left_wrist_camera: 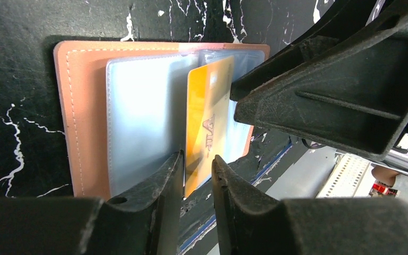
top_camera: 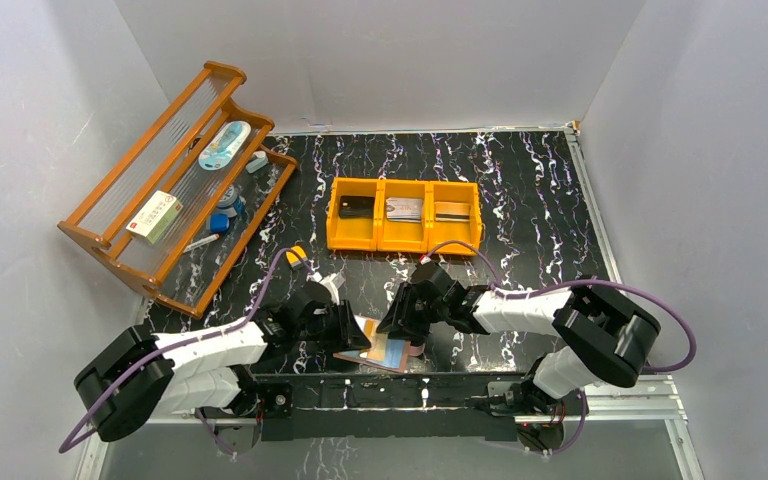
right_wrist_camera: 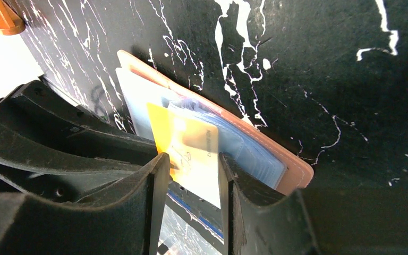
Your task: Take the credit cards out of the card holder
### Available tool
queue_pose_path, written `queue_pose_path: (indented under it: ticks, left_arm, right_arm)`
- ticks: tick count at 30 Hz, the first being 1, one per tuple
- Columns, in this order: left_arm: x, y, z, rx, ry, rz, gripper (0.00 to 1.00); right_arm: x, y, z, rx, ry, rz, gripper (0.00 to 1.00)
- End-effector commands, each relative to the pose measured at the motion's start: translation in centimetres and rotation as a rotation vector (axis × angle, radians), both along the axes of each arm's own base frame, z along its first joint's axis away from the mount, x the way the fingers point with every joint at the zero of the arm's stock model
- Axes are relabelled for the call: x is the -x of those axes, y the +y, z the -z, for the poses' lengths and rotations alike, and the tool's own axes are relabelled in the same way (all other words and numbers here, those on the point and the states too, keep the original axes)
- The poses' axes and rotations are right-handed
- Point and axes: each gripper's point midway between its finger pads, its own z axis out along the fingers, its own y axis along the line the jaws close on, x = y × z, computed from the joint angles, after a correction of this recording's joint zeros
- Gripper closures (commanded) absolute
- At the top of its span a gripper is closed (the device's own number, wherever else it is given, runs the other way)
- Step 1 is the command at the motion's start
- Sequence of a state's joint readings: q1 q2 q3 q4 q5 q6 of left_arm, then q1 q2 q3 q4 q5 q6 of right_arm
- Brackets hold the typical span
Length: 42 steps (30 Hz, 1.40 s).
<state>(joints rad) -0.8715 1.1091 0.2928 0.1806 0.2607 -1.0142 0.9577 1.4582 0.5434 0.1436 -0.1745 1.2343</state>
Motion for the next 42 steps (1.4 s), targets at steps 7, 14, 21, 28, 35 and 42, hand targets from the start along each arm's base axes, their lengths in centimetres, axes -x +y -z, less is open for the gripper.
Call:
queue_pose_path:
  ticks: [7, 14, 21, 28, 35, 42]
  left_arm:
    - [-0.9, -0.1, -1.3, 0.009, -0.03, -0.024, 0.87]
    - [-1.0, -0.1, -1.8, 0.019, -0.046, -0.027, 0.94]
    - [-1.0, -0.2, -2.3, 0.033, -0.064, -0.009, 0.89]
    - [-0.7, -1.7, -2.7, 0.075, -0.052, 0.057, 0.71]
    - [-0.8, -1.7, -1.7, 0.032, -0.029, 0.068, 0.84]
    - [-1.6, 0.2, -1.9, -0.04, -0.073, -0.012, 1.0]
  right_arm:
    - [0.2, -2.8, 2.6, 0.154, -0.007, 0.024, 0.51]
    - [0.0, -2.5, 2.2, 0.154, -0.014, 0.014, 0.51]
    - [-0.3, -2.4, 1.7, 0.157, -0.03, 0.013, 0.5]
    - [-0.2, -2.3, 2.1, 0.155, -0.018, 0.011, 0.49]
    - [0.0, -2.5, 2.3, 0.154, -0.014, 0.019, 0.49]
    - [0.0, -2.8, 2.5, 0.162, -0.016, 0.024, 0.49]
